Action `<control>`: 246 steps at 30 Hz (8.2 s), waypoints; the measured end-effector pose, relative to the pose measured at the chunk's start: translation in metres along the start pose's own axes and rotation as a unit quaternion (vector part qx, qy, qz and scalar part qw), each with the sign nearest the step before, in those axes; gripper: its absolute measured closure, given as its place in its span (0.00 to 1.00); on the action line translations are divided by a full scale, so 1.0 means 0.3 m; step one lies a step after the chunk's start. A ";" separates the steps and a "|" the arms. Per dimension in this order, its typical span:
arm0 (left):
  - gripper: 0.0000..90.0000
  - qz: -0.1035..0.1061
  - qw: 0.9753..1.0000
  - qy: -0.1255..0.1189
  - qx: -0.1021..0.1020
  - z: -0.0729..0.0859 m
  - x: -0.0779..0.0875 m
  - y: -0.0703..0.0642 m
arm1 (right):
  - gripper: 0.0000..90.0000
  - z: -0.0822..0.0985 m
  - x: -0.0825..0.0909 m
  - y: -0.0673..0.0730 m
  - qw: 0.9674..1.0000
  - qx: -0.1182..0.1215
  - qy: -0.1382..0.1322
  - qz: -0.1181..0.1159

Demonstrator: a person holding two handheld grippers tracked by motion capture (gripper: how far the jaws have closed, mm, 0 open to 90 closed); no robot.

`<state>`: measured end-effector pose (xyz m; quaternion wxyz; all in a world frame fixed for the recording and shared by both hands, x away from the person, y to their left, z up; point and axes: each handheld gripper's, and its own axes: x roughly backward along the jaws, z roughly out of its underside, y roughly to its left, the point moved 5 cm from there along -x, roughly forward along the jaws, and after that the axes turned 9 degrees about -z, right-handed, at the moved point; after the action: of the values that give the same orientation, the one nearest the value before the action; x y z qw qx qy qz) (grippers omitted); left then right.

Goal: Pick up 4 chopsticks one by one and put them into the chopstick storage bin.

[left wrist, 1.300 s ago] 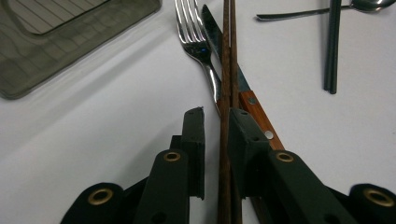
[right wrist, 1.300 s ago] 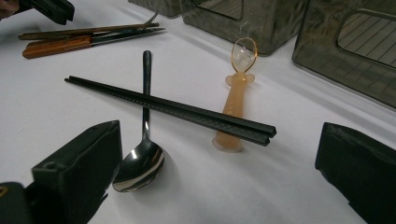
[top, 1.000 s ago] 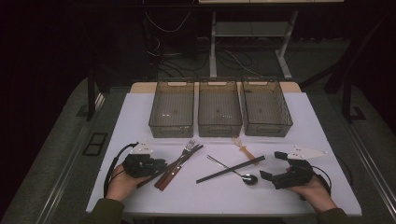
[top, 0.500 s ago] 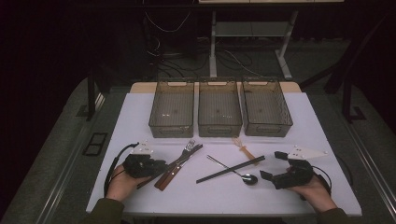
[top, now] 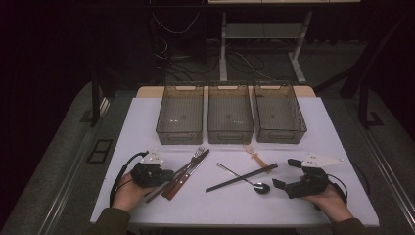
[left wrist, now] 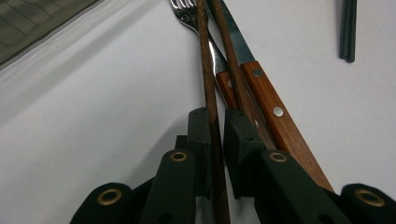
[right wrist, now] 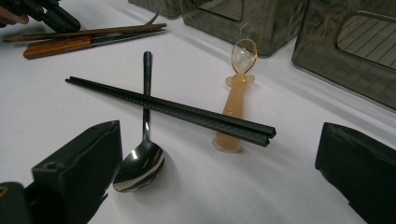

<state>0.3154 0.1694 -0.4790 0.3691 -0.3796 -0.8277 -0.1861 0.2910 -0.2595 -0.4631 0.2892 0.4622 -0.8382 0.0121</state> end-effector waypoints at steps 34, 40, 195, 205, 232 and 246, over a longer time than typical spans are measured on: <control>0.93 -0.030 0.999 -0.014 -0.002 -0.001 0.002 -0.010 | 0.01 -0.001 0.001 0.004 1.000 0.000 -0.005 -0.003; 0.94 -0.029 0.999 -0.020 0.001 -0.007 0.012 -0.008 | 0.01 -0.001 -0.002 0.011 1.000 0.000 -0.011 -0.001; 0.68 -0.154 0.972 -0.047 0.172 -0.457 -0.169 0.448 | 0.01 -0.006 0.004 0.011 1.000 -0.008 -0.026 -0.010; 0.41 -0.123 0.977 -0.078 0.155 -0.475 -0.131 0.429 | 0.01 -0.006 0.004 0.010 1.000 -0.007 -0.026 -0.009; 0.02 -0.044 0.992 -0.103 0.051 -0.422 -0.007 0.195 | 0.01 0.011 0.004 -0.001 1.000 -0.009 -0.015 -0.001; 0.00 -0.033 0.993 -0.111 0.035 -0.318 0.030 0.101 | 0.01 0.008 0.004 0.001 1.000 -0.013 -0.021 0.001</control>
<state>0.3795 0.1373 -0.4085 0.2818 -0.3574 -0.8815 -0.1253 0.2892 -0.2610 -0.4644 0.2776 0.4580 -0.8445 -0.0083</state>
